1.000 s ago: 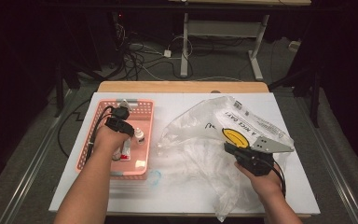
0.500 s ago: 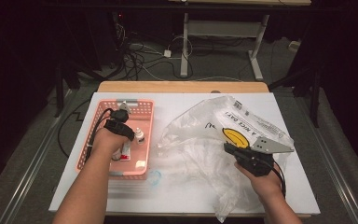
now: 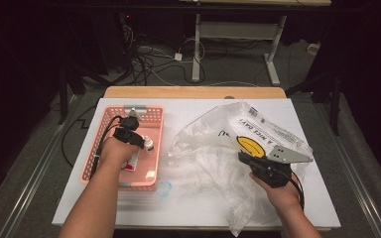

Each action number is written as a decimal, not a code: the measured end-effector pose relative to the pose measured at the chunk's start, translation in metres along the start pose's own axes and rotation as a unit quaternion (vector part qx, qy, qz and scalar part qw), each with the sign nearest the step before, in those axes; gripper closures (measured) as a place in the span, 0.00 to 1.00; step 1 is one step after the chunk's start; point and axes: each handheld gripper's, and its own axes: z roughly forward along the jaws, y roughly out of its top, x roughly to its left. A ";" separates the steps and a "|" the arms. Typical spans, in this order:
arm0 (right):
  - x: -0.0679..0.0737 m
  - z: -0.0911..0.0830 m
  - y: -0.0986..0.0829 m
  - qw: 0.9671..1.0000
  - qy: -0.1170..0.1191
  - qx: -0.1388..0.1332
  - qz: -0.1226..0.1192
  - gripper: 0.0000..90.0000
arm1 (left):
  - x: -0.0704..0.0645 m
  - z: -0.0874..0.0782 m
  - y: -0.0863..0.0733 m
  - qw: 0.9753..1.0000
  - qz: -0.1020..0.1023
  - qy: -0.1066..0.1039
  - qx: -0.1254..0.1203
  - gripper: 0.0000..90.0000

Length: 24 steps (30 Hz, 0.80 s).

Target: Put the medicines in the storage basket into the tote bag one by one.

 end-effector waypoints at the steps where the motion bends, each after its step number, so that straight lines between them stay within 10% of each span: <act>1: 0.000 0.000 0.000 1.000 0.000 0.000 0.000 1.00 | 0.000 0.000 0.000 1.000 0.000 -0.002 -0.001 0.71; 24: -0.001 -0.002 0.000 1.000 -0.005 -0.003 0.001 1.00 | -0.003 -0.008 -0.005 0.999 0.017 -0.003 -0.043 0.73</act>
